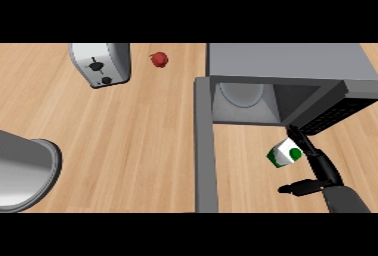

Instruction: Pick up the milk, place it into the microwave and close the microwave

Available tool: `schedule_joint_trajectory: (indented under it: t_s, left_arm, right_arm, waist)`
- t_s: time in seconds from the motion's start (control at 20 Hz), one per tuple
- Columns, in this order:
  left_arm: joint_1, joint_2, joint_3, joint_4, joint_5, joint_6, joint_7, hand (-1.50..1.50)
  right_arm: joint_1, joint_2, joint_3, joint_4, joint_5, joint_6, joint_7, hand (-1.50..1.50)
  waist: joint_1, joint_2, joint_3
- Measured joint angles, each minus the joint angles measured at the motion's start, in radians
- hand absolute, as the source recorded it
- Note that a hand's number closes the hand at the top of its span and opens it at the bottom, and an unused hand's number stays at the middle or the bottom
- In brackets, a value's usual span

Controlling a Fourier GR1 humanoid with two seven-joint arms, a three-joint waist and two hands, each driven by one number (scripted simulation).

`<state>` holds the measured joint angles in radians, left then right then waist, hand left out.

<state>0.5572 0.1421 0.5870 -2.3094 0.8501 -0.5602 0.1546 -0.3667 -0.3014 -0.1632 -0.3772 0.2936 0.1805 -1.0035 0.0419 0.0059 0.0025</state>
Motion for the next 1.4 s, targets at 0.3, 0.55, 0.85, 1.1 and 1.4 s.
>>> schedule_joint_trajectory:
  t_s: [0.3, 0.55, 0.85, 1.1, 1.4]
  left_arm:
    - [0.014, 0.029, 0.032, 0.005, 0.051, -0.02, 0.001, -1.5]
    - [0.015, 0.025, 0.026, 0.002, 0.069, -0.026, 0.004, -1.5]
    - [0.019, 0.028, 0.026, -0.001, 0.082, -0.02, 0.013, -1.5]
    - [0.022, 0.029, 0.031, 0.001, 0.095, -0.028, 0.012, -1.5]
    - [0.053, 0.009, 0.036, -0.004, 0.109, -0.045, 0.017, -1.5]
  right_arm:
    - [-0.058, 0.011, -0.014, 0.084, -0.014, 0.009, -0.006, 1.5]
    - [-0.084, 0.022, -0.002, 0.119, -0.01, 0.027, -0.009, 1.5]
    - [-0.109, 0.058, 0.012, 0.124, -0.003, 0.018, -0.023, 1.5]
    - [-0.127, 0.091, 0.01, 0.118, -0.02, 0.029, -0.027, 1.5]
    - [-0.116, 0.167, -0.075, 0.103, -0.104, -0.057, -0.025, 1.5]
  waist:
    - [0.007, 0.004, 0.003]
    - [0.009, 0.007, 0.004]
    - [0.009, 0.007, 0.003]
    - [0.009, 0.007, 0.003]
    - [-0.006, 0.001, 0.001]
